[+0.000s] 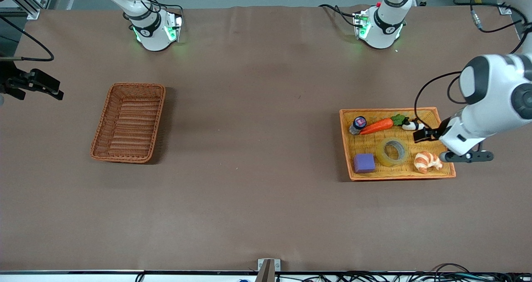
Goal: Move tape to another basket
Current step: 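Reach the left gripper down to the tape roll in the tray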
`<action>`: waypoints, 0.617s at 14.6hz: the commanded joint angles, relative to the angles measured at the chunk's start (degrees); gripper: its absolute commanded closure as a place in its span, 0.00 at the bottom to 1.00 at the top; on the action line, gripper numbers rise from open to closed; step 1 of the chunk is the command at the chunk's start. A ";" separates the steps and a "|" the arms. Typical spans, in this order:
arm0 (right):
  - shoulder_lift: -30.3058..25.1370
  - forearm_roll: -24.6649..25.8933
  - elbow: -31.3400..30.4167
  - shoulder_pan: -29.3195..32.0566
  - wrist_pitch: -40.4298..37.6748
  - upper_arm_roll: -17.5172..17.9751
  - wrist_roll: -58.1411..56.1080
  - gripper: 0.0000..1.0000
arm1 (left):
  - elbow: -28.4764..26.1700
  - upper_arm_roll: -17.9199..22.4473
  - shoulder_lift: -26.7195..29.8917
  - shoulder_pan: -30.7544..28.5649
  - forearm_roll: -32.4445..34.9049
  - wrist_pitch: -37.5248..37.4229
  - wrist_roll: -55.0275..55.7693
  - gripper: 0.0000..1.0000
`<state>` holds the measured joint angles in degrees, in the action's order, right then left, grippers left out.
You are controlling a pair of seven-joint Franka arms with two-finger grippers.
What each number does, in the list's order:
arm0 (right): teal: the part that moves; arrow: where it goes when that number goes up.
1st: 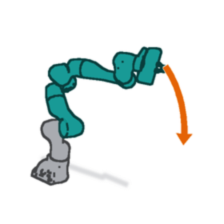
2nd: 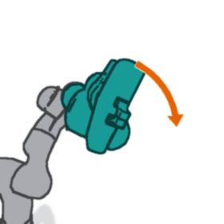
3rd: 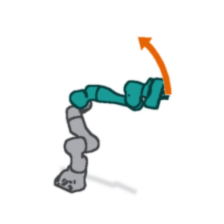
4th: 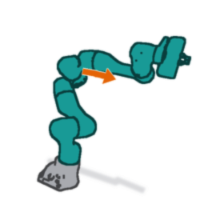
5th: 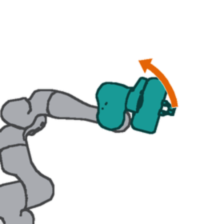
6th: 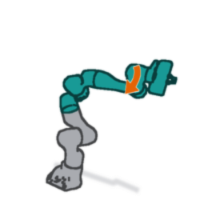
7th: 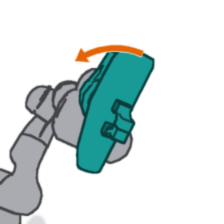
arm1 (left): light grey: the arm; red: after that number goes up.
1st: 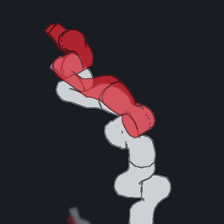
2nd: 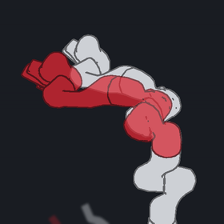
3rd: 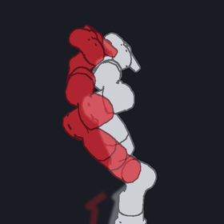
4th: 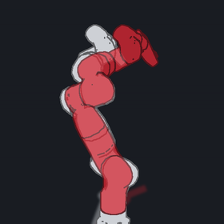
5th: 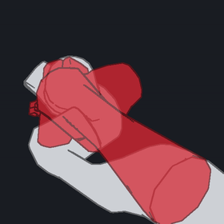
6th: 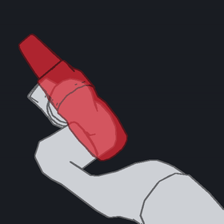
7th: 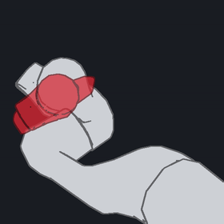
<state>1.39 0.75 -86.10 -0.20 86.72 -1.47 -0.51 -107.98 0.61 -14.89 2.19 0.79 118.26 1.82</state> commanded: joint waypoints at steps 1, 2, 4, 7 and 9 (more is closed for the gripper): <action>-0.68 -0.84 -0.65 0.73 0.12 0.24 -0.72 0.00 | -5.37 0.53 -1.71 0.19 0.88 9.67 -1.11 0.00; -0.68 -0.84 -0.65 0.73 0.12 0.33 -0.72 0.00 | -7.40 0.53 -2.76 0.18 0.80 13.28 -1.11 0.00; -0.68 -0.84 -0.65 0.73 0.12 0.33 -0.72 0.00 | -8.91 0.62 -5.13 0.10 0.88 17.34 -1.55 0.00; -0.68 -0.84 -0.65 0.81 0.12 0.24 -0.72 0.00 | -10.75 0.53 -8.57 -0.17 0.80 24.28 -1.90 0.01; -0.68 -0.84 -0.65 0.81 0.12 0.24 -0.72 0.00 | -11.63 0.53 -8.93 -0.17 0.80 25.36 -1.90 0.15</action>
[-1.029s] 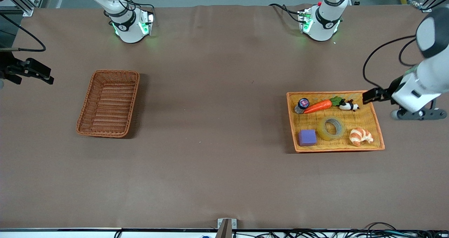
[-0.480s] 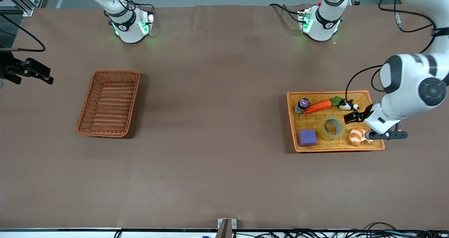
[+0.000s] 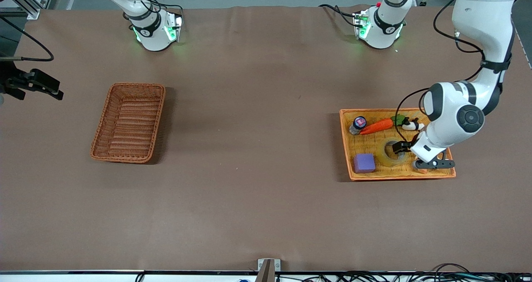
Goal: Move tape to another basket
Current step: 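Reach the left gripper down to the tape roll in the tray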
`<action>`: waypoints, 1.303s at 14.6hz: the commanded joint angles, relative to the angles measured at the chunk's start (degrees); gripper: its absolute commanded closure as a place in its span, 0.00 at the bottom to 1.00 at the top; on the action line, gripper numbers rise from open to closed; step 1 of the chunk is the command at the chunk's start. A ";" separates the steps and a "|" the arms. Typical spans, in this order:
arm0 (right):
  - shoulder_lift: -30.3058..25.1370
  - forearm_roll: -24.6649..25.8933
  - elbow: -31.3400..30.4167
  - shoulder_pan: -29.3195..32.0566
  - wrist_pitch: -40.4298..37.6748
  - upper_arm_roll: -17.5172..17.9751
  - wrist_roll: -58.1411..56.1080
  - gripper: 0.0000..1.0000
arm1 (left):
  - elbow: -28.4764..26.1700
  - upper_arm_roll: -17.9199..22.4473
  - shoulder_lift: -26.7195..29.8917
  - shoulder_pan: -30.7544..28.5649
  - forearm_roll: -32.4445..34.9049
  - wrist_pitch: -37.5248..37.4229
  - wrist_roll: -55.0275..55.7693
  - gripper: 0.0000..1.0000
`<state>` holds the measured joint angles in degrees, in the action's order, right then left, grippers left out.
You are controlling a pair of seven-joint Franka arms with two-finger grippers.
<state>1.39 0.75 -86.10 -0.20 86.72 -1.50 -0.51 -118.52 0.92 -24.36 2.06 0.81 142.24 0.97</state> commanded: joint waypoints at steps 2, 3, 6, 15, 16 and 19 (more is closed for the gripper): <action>-0.68 -0.84 -0.65 0.81 0.12 0.27 -0.72 0.00 | -1.63 0.22 0.36 -0.04 0.16 1.72 -1.06 0.55; -0.68 -0.84 -0.65 0.81 0.12 0.36 -0.72 0.00 | -2.24 0.22 0.36 -0.21 0.16 2.07 -1.06 0.68; -0.68 -0.93 -0.65 0.73 0.03 0.27 -0.72 0.00 | -3.21 0.31 -0.07 -0.39 0.16 3.13 -1.15 0.94; -0.68 -0.93 -0.65 0.73 -0.06 0.19 -0.72 0.00 | 2.04 -0.82 10.29 0.49 0.60 -10.98 -0.71 1.00; -0.68 -0.93 -0.65 0.73 -0.06 0.19 -0.72 0.00 | 5.54 -3.01 10.56 0.49 0.60 -15.45 0.25 1.00; -0.68 -0.93 -0.65 0.81 0.03 0.19 -0.72 0.00 | 14.34 -9.68 8.99 0.49 0.69 -26.11 7.52 1.00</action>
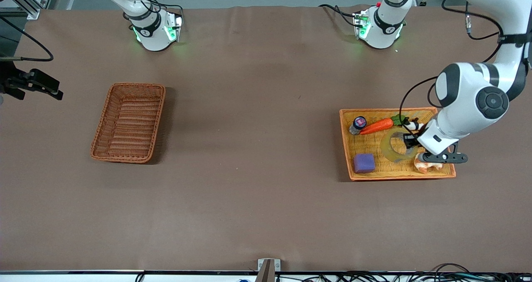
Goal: Move tape to another basket
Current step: 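Grasp the tape roll rim with the left gripper and lift it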
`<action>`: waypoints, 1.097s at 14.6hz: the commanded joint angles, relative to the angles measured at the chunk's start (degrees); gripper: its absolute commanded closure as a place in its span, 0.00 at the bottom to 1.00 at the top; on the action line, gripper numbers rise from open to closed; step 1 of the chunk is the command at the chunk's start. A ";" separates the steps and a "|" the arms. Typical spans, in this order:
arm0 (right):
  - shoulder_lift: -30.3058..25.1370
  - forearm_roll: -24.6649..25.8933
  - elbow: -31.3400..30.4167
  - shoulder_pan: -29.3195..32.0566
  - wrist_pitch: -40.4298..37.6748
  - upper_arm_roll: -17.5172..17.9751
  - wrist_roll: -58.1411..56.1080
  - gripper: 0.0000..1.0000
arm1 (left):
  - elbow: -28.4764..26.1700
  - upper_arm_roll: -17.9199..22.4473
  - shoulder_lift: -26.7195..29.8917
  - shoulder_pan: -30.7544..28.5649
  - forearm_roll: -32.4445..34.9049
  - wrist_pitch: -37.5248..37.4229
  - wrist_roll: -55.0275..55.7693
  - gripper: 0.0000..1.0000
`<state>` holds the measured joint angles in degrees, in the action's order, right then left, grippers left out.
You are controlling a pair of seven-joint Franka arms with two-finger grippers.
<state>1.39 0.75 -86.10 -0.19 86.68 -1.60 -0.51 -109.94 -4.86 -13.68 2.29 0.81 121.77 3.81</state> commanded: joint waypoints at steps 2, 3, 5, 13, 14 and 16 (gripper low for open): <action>-0.68 -0.93 -0.65 0.81 -0.02 0.28 -0.72 0.00 | 9.20 -9.18 -3.44 0.26 0.95 -8.30 11.18 0.99; -0.68 -0.93 -0.65 0.72 0.07 0.28 -0.72 0.00 | 10.35 -11.99 -4.32 0.26 1.04 -8.30 15.13 0.99; -0.68 -0.93 -0.65 0.81 0.07 0.28 -0.72 0.00 | 13.76 -18.14 -7.83 0.44 2.96 -8.30 23.74 0.99; -0.68 -0.93 -0.65 0.81 -0.02 0.28 -0.72 0.00 | 30.37 -27.22 -29.70 15.79 16.85 -7.87 53.58 0.96; -0.68 -0.93 -0.65 0.72 0.07 0.28 -0.72 0.00 | 33.27 -27.05 -32.87 18.34 17.55 -7.69 53.84 0.96; -0.68 -0.93 -0.65 0.81 0.07 0.28 -0.72 0.00 | 37.94 -26.70 -36.92 22.40 17.83 -7.16 54.72 0.95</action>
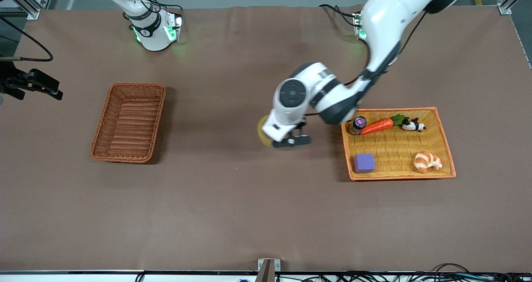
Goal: Move tape to another basket
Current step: 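Carry the tape toward the table middle and set it down, then withdraw the left gripper while the right gripper reaches the tape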
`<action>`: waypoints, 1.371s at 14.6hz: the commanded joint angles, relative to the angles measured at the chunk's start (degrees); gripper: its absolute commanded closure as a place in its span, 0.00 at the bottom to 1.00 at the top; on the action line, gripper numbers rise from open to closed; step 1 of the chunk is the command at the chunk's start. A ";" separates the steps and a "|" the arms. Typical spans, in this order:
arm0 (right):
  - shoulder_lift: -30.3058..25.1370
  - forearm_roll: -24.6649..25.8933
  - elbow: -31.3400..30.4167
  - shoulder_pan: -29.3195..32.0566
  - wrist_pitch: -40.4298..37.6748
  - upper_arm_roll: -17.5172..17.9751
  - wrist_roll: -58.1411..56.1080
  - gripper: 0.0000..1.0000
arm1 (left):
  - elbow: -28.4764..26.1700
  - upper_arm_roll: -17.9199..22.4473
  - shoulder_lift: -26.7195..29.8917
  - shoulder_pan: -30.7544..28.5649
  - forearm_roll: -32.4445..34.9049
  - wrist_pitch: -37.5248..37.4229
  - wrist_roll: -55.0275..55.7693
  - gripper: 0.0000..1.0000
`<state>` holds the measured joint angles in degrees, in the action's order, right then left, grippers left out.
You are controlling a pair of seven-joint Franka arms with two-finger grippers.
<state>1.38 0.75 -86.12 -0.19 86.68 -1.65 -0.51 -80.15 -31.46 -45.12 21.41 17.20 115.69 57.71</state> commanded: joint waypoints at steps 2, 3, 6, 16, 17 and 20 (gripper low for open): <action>-0.68 -0.92 -0.63 0.81 -0.02 0.33 -0.72 0.00 | 10.88 2.95 -7.70 8.45 1.53 1.19 1.88 0.93; -0.68 -0.92 -0.63 0.72 -0.02 0.33 -0.72 0.00 | 11.67 7.25 -8.31 12.30 1.35 3.47 1.71 0.88; -0.68 -0.92 -0.63 0.72 -0.02 0.33 -0.72 0.00 | 12.12 12.30 -10.34 17.26 1.17 8.67 1.45 0.72; -0.68 -1.01 -0.63 -0.24 0.51 1.12 0.16 0.00 | 9.31 12.48 4.84 9.64 1.88 -8.60 2.34 0.00; -0.51 -1.10 -0.72 -1.29 0.94 1.64 0.25 0.00 | 8.26 12.39 7.73 7.27 1.27 -10.29 -0.37 0.00; 1.60 -1.10 -1.50 -3.93 3.92 3.48 1.38 0.00 | 0.63 11.86 17.40 -0.03 0.04 -10.48 -6.63 0.00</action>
<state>1.83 0.41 -86.37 -2.46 87.95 0.47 -0.39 -70.84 -19.12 -35.71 25.57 18.13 104.73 53.54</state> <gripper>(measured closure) 0.000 0.000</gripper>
